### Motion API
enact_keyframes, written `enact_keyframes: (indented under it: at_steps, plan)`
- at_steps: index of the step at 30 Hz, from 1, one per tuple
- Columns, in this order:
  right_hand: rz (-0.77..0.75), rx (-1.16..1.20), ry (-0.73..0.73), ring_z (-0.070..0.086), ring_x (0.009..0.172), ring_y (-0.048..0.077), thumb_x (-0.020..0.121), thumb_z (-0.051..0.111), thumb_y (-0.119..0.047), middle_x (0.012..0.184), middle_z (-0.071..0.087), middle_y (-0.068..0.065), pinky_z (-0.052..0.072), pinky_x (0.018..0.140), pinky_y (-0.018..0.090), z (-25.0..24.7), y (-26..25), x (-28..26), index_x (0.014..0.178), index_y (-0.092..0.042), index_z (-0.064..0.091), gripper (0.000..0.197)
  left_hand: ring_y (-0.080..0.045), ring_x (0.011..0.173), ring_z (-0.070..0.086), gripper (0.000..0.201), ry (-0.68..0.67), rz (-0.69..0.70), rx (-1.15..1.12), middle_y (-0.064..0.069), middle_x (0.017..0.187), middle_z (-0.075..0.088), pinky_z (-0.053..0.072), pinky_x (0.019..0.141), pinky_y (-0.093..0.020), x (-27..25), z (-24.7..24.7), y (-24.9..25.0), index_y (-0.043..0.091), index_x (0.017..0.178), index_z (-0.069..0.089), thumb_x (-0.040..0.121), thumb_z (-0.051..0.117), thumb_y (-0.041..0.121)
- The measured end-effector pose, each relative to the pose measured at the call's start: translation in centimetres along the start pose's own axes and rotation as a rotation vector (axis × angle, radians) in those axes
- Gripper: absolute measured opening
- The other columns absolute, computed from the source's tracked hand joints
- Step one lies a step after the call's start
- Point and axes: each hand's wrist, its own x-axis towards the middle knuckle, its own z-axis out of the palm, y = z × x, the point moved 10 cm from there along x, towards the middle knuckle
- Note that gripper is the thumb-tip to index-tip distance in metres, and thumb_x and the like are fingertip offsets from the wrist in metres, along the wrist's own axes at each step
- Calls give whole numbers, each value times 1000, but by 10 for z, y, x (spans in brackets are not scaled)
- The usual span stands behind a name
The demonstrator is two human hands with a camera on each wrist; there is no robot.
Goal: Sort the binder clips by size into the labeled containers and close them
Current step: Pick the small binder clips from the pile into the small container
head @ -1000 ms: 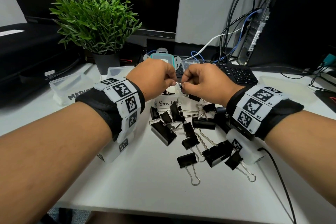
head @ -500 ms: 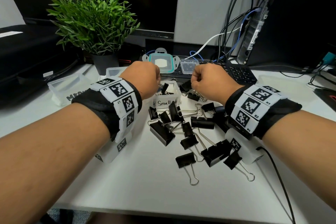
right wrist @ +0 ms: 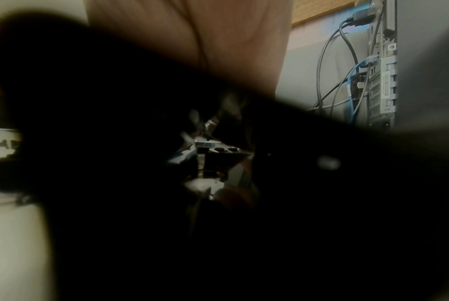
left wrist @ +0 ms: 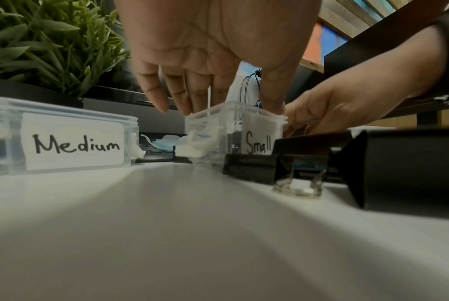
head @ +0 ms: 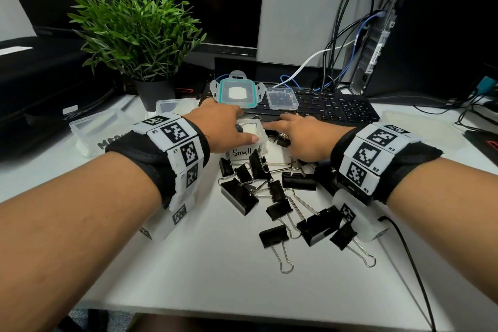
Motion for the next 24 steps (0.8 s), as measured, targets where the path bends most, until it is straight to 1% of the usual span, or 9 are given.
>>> enact_keyframes:
  at_steps: [3,9,13,15,16,18,20,21,24]
  plan:
    - [1,-14,-65,28,140,26,91,41,-1,156,20,7,30,111,37,6,0,-1,151,-32,16,71,-23,129,33,68,-10,-43,26,-4,129,55,40,100,-39,1,2,-5,20,135,46,84,45,65]
    - [34,10,8,42,128,22,93,42,-4,145,40,5,37,99,27,-4,5,-3,144,-22,37,54,-27,129,31,61,-48,-151,123,-7,128,54,38,98,-42,1,4,-19,16,131,50,91,38,61]
    - [4,96,77,50,96,16,88,43,0,126,56,1,40,78,21,-12,1,-8,127,-24,56,48,-29,126,31,49,-81,-167,134,-9,130,51,37,98,-41,0,5,-21,15,129,49,94,34,47]
    - [-25,182,125,52,91,13,86,44,4,117,61,-1,42,72,20,-19,-4,-11,117,-23,64,45,-30,126,31,48,-83,-165,120,-10,130,50,37,98,-41,-2,4,-21,15,129,48,94,33,43]
    - [-27,230,173,54,91,13,86,44,6,114,63,-1,44,71,19,-26,-5,-12,113,-21,65,44,-30,126,32,47,-84,-164,115,-11,130,50,37,98,-41,-3,4,-21,14,129,48,94,32,42]
    - [22,295,287,58,98,18,85,44,8,112,64,2,49,82,27,-41,1,-14,110,-16,66,42,-30,125,32,46,-88,-161,109,-11,128,51,37,100,-42,-3,4,-21,14,126,49,94,31,42]
    - [158,292,341,58,106,25,87,43,6,114,64,6,48,92,34,-48,20,-15,111,-8,65,35,-29,125,32,46,-83,-164,101,-10,128,50,37,100,-42,-4,4,-20,14,127,49,94,32,41]
    - [213,272,353,58,105,28,87,43,3,112,64,9,48,91,35,-49,27,-17,109,-5,65,32,-28,127,31,46,-75,-168,94,-10,130,49,36,99,-42,-5,3,-20,15,129,47,94,33,40]
    - [273,43,155,56,92,30,93,41,-5,96,58,11,44,70,28,-30,30,-18,91,1,61,21,-26,131,27,46,-37,-169,70,-7,134,45,35,97,-42,-6,-1,-17,19,135,45,93,38,38]
